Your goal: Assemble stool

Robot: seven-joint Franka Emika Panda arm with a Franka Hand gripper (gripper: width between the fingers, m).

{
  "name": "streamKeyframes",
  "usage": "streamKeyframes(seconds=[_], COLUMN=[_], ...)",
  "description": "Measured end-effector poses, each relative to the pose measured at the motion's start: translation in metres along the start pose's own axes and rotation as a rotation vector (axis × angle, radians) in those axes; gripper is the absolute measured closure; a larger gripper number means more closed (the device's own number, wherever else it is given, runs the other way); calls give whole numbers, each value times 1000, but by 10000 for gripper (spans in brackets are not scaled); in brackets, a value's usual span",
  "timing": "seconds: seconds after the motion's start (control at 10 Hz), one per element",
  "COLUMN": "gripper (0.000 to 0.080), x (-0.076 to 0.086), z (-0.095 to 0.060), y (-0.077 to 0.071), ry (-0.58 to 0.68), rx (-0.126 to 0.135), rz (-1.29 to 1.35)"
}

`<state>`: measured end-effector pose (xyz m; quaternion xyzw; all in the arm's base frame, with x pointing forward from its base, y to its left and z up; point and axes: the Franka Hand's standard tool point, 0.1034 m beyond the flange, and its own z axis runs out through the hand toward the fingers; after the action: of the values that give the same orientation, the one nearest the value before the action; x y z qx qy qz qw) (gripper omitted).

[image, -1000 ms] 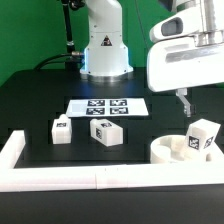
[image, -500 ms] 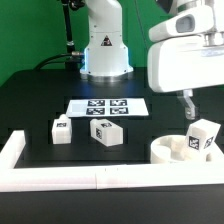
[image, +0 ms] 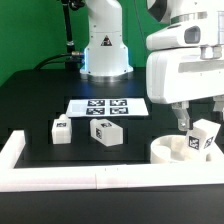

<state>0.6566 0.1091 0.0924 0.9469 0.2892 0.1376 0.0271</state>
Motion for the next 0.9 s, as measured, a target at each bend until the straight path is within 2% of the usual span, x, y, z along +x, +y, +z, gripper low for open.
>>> streamKeyframes(seconds=[0.2, 0.3, 0.4, 0.5, 0.7, 0.9], gripper=[150, 150, 150, 150, 150, 150], x=[-1, -6, -5, -1, -1, -4], z=[0, 2, 2, 6, 13, 16], y=[0, -10, -16, -18, -17, -12], ry=[-3, -79, -142, -181, -205, -189], rx=[2, 41, 71, 90, 98, 86], rz=[6, 46, 67, 72, 71, 89])
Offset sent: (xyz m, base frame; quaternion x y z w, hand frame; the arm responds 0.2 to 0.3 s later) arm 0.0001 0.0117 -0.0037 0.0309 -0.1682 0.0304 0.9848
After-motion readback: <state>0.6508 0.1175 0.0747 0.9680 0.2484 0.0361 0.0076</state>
